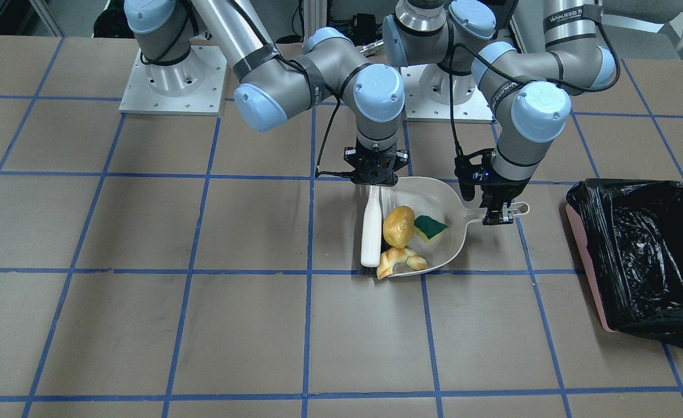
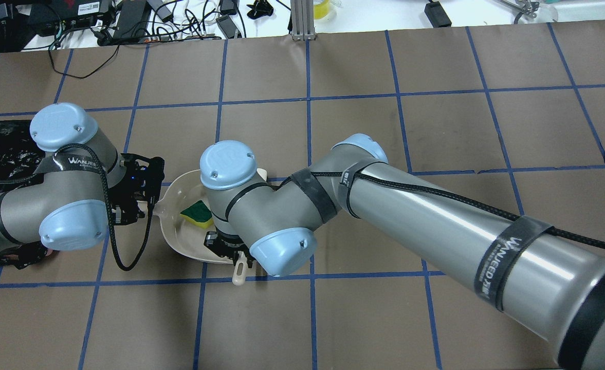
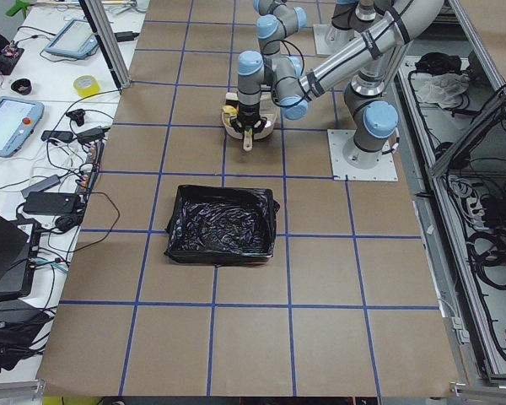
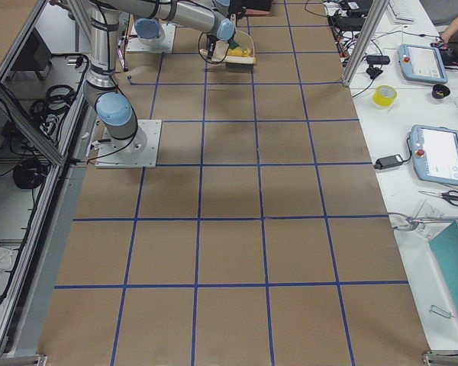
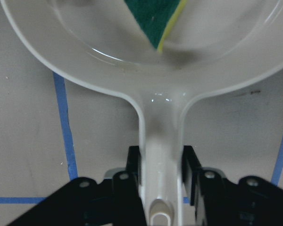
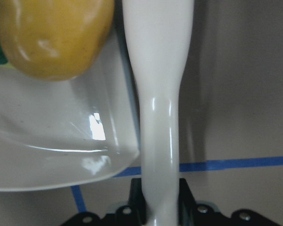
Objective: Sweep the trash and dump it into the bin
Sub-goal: 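Sweep the yellow lump into the dustpan with the right gripper's brush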
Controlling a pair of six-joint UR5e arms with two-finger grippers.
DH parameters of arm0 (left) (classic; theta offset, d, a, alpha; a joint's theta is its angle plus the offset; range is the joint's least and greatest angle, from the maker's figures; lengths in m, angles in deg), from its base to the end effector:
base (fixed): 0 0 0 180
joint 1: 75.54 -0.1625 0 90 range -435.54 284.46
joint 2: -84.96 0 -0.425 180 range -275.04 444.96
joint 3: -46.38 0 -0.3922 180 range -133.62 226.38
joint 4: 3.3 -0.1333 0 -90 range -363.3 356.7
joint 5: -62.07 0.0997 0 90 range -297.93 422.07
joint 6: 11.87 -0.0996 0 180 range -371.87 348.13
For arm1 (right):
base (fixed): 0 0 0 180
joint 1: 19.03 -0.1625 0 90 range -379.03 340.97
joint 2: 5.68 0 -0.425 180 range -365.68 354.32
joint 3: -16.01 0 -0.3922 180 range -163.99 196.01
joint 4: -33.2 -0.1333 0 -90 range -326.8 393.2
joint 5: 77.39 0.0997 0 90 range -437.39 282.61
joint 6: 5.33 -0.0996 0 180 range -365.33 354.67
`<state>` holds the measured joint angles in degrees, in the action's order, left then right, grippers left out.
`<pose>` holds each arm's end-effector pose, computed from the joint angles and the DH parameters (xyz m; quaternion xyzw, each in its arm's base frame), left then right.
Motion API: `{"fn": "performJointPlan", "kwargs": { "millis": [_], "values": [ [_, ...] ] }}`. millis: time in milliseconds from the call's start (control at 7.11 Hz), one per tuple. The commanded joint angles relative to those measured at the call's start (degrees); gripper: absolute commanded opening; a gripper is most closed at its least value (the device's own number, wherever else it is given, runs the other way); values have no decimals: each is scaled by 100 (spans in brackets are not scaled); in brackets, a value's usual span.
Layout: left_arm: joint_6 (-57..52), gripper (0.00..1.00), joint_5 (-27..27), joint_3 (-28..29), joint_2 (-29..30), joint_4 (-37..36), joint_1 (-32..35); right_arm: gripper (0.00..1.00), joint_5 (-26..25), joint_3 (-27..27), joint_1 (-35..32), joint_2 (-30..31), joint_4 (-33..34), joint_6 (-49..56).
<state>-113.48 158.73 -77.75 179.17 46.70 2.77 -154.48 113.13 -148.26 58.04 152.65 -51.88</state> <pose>-0.0298 -0.4569 0.2471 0.7048 0.7069 0.0406 0.0440 0.5053 -0.3729 0.2240 0.0673 0.9908 0.1016 0.0590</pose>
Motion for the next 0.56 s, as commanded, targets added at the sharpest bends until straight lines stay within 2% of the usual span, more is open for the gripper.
{"fn": "performJointPlan", "kwargs": {
  "millis": [0, 141, 422],
  "values": [
    [-17, 0, 3, 3, 9, -8, 0, 0, 80, -839, -356, -638, 78, -651],
    [-26, 0, -6, 12, 9, -8, 0, 0, 72, -1070, -418, -754, 9, -749],
    [-52, 0, 3, 12, 9, -8, 0, 0, -34, -1054, -402, -668, -316, -646]
  ]
}}
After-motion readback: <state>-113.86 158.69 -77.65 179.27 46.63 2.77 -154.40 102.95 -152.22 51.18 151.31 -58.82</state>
